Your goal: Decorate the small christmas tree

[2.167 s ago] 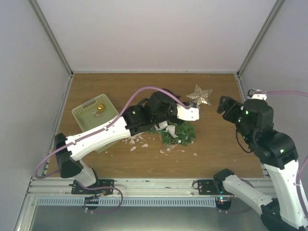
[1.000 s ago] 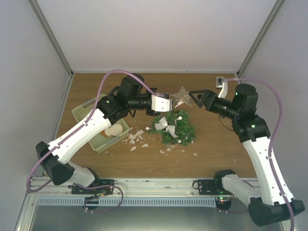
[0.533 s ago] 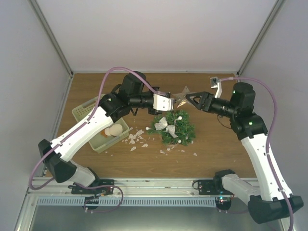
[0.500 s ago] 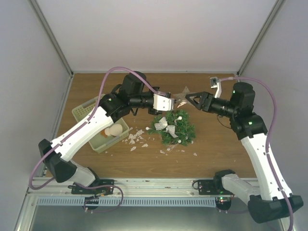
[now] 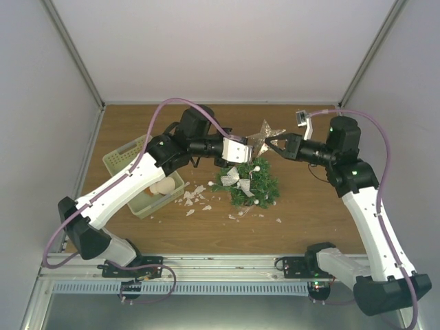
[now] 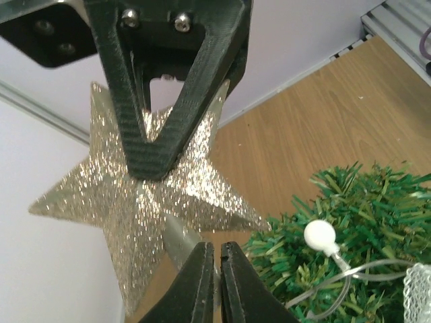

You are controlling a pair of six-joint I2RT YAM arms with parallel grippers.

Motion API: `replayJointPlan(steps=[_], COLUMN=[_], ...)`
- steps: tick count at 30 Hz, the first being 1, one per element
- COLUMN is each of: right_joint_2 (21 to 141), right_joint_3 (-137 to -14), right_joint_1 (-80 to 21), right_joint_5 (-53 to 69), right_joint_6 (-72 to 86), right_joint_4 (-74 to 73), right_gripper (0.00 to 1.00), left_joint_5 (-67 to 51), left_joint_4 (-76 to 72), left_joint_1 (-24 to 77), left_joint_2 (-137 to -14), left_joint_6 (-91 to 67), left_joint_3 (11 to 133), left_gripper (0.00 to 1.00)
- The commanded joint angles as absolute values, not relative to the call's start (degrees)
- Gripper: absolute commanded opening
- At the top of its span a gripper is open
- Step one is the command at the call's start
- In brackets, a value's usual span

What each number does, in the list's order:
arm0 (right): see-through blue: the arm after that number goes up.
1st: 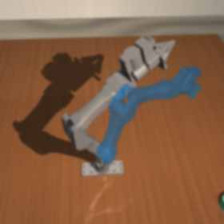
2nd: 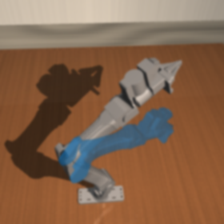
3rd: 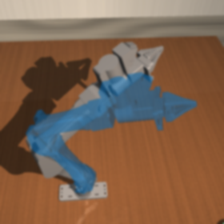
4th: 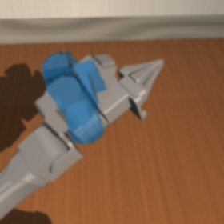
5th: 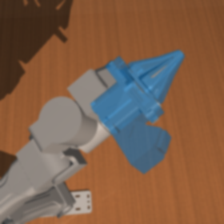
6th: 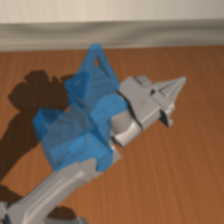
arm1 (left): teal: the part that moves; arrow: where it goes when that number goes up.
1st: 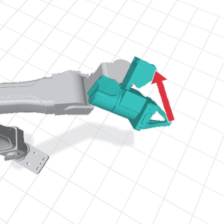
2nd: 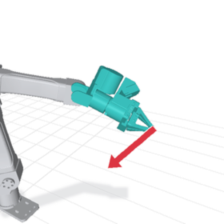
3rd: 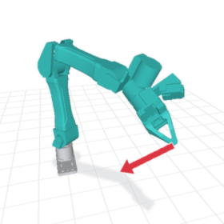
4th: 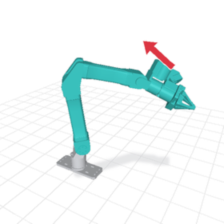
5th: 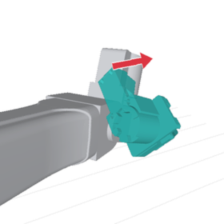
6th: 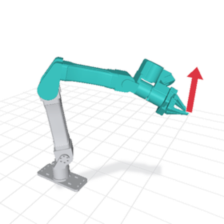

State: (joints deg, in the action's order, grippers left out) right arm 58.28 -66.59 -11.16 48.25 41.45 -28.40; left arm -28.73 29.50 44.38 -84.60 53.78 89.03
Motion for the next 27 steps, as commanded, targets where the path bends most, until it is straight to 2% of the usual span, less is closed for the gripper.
replayJointPlan(steps=[1, 4, 7, 13, 19, 27], right_joint_2=[57.6, 56.9, 56.2, 53.9, 49.6, 42.2], right_joint_3=[-66.6, -66.8, -68.0, -74.8, -78.6, -72.0], right_joint_1=[-10.8, -10.8, -10.8, -10.7, -10.7, -10.8], right_joint_5=[48.0, 47.8, 46.0, 36.1, 27.2, 24.4], right_joint_6=[39.1, 38.4, 36.9, 30.1, 28.6, 31.5], right_joint_4=[-28.9, -29.4, -32.3, -46.6, -58.9, -62.9], right_gripper=[0.04, 0.00, 0.00, 0.01, 0.01, 0.01], left_joint_5=[-29.1, -28.7, -25.7, -20.2, -18.3, -20.0], left_joint_4=[27.6, 27.6, 26.7, 25.5, 21.7, 15.6], left_joint_1=[45.9, 46.1, 46.1, 41.8, 35.7, 26.4], left_joint_2=[-84.9, -85.0, -84.5, -80.9, -78.2, -77.1], left_joint_6=[54.5, 54.1, 53.4, 50.9, 48.7, 42.7], left_joint_3=[90.3, 90.3, 90.3, 90.5, 86.7, 82.6], left_gripper=[0.10, 0.14, 0.36, 0.57, 0.66, 0.73])
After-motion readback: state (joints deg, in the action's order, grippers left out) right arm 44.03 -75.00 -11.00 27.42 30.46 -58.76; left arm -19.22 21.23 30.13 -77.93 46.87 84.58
